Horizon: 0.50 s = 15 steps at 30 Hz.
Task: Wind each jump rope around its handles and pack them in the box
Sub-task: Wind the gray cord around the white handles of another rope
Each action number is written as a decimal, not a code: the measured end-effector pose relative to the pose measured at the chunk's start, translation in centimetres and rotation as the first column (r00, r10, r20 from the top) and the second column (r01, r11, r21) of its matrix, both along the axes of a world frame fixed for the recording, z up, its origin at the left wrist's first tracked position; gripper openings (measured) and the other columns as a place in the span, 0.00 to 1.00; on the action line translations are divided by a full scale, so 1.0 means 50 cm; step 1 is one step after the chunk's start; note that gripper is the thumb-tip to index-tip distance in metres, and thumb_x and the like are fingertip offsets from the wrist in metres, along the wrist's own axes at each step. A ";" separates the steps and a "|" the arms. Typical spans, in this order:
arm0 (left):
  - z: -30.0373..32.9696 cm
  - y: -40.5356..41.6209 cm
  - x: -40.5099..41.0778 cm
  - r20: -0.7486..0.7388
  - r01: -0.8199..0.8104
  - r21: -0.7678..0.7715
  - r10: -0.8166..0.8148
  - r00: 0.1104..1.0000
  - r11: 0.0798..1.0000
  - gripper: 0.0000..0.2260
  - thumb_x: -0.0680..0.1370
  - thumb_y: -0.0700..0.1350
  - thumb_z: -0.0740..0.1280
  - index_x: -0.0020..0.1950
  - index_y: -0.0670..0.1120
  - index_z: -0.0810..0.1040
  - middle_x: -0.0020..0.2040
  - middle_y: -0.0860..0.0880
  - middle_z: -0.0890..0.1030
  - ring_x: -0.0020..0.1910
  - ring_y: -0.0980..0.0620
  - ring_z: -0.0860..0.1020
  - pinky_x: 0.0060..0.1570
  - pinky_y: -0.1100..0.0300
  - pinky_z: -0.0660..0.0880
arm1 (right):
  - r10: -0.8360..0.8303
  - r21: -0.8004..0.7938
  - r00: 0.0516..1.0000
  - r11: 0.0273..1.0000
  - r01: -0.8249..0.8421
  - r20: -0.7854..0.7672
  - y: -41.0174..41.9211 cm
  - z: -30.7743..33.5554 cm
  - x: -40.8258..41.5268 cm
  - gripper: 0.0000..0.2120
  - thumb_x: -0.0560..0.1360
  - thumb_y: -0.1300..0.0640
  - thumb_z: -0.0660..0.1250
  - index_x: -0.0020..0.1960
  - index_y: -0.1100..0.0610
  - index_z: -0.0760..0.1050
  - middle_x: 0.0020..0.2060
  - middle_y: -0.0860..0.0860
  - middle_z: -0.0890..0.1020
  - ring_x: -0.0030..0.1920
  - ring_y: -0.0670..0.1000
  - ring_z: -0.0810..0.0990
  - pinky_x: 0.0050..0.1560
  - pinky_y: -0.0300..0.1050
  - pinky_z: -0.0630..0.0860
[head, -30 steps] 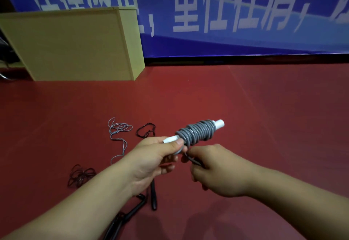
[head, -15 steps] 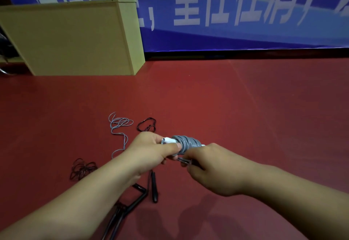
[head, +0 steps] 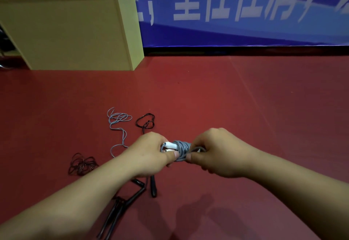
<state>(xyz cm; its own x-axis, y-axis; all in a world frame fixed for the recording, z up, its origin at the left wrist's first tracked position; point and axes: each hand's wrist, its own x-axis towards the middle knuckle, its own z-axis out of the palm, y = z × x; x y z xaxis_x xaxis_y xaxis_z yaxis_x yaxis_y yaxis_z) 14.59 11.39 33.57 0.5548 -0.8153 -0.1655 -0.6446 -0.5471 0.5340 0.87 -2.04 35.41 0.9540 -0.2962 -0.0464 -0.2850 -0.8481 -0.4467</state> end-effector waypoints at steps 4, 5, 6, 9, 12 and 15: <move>0.000 0.001 -0.015 0.097 0.128 0.063 -0.134 0.986 0.990 0.13 0.79 0.54 0.64 0.39 0.49 0.74 0.29 0.53 0.72 0.29 0.55 0.69 0.31 0.59 0.65 | -0.100 0.174 0.993 0.981 0.088 0.061 -0.024 -0.002 -0.001 0.11 0.73 0.50 0.70 0.36 0.55 0.82 0.28 0.49 0.82 0.30 0.46 0.80 0.36 0.44 0.78; -0.001 0.002 -0.018 0.095 0.164 0.074 -0.171 0.981 0.984 0.12 0.79 0.55 0.63 0.41 0.49 0.74 0.30 0.54 0.73 0.31 0.56 0.70 0.32 0.58 0.66 | -0.134 0.211 0.987 0.971 0.113 0.084 -0.029 -0.005 -0.001 0.10 0.73 0.50 0.71 0.36 0.55 0.82 0.28 0.49 0.83 0.29 0.45 0.80 0.37 0.45 0.78; -0.001 0.003 -0.021 0.070 0.200 0.079 -0.206 0.976 0.977 0.11 0.79 0.55 0.63 0.42 0.50 0.74 0.31 0.55 0.74 0.31 0.57 0.71 0.34 0.58 0.67 | -0.168 0.258 0.980 0.957 0.137 0.103 -0.033 -0.007 -0.002 0.10 0.72 0.51 0.72 0.36 0.55 0.82 0.28 0.49 0.82 0.28 0.45 0.79 0.37 0.45 0.78; -0.001 0.005 -0.023 -0.056 0.284 0.049 -0.281 0.958 0.958 0.09 0.80 0.55 0.62 0.43 0.52 0.73 0.33 0.57 0.78 0.33 0.56 0.73 0.36 0.57 0.70 | -0.229 0.407 0.965 0.899 0.160 0.125 -0.038 -0.009 -0.004 0.09 0.72 0.52 0.74 0.37 0.56 0.82 0.27 0.51 0.82 0.28 0.46 0.79 0.35 0.42 0.77; -0.001 0.005 -0.020 -0.101 0.324 -0.007 -0.323 0.941 0.946 0.08 0.80 0.53 0.63 0.45 0.50 0.73 0.33 0.56 0.73 0.33 0.56 0.69 0.36 0.56 0.68 | -0.220 0.439 0.964 0.888 0.136 0.147 -0.044 -0.011 -0.005 0.09 0.72 0.50 0.75 0.38 0.56 0.83 0.32 0.54 0.83 0.32 0.47 0.78 0.38 0.48 0.78; 0.001 0.003 -0.020 -0.198 0.354 -0.089 -0.365 0.910 0.931 0.07 0.78 0.53 0.63 0.44 0.50 0.73 0.34 0.55 0.71 0.34 0.54 0.68 0.38 0.56 0.67 | -0.210 0.483 0.963 0.869 0.106 0.168 -0.043 -0.016 -0.006 0.10 0.73 0.50 0.74 0.39 0.57 0.83 0.33 0.54 0.83 0.34 0.47 0.76 0.41 0.51 0.76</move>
